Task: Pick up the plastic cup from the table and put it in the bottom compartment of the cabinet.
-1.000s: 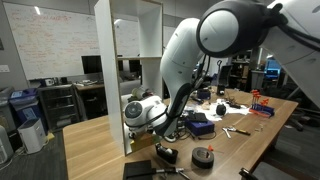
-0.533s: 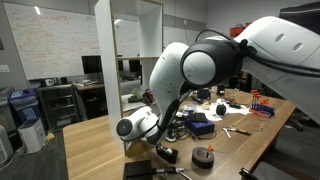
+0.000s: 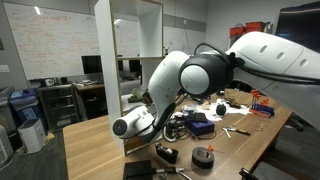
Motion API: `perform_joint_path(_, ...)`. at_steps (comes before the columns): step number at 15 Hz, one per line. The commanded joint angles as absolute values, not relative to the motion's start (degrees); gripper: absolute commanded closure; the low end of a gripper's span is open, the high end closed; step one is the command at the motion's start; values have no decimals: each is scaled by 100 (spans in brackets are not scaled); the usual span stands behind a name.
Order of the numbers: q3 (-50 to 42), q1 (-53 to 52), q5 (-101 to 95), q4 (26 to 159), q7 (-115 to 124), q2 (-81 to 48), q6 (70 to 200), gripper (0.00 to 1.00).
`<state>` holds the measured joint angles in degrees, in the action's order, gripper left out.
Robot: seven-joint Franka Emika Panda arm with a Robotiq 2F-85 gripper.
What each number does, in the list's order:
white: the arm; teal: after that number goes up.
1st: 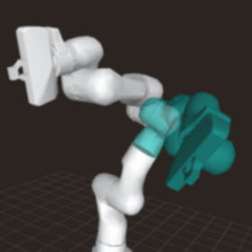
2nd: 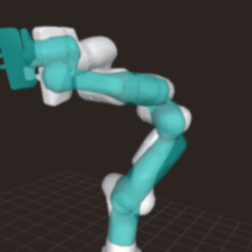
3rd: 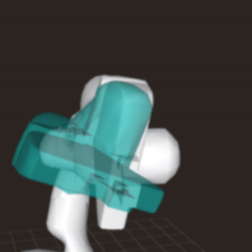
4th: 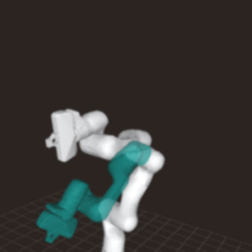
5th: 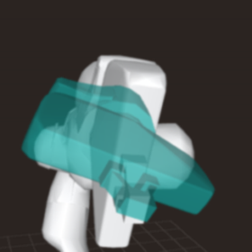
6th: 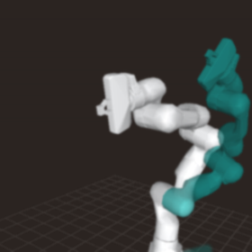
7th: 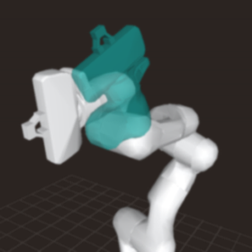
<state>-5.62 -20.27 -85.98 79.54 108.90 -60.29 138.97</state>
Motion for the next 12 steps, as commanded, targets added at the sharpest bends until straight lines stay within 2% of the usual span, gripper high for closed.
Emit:
perform_joint_path(1, -423, -1813, -8871, 7368, 10917, -6343, 13709, 87)
perform_joint_path(12, -385, -1449, -8666, 6338, 10619, -7136, 13696, 87)
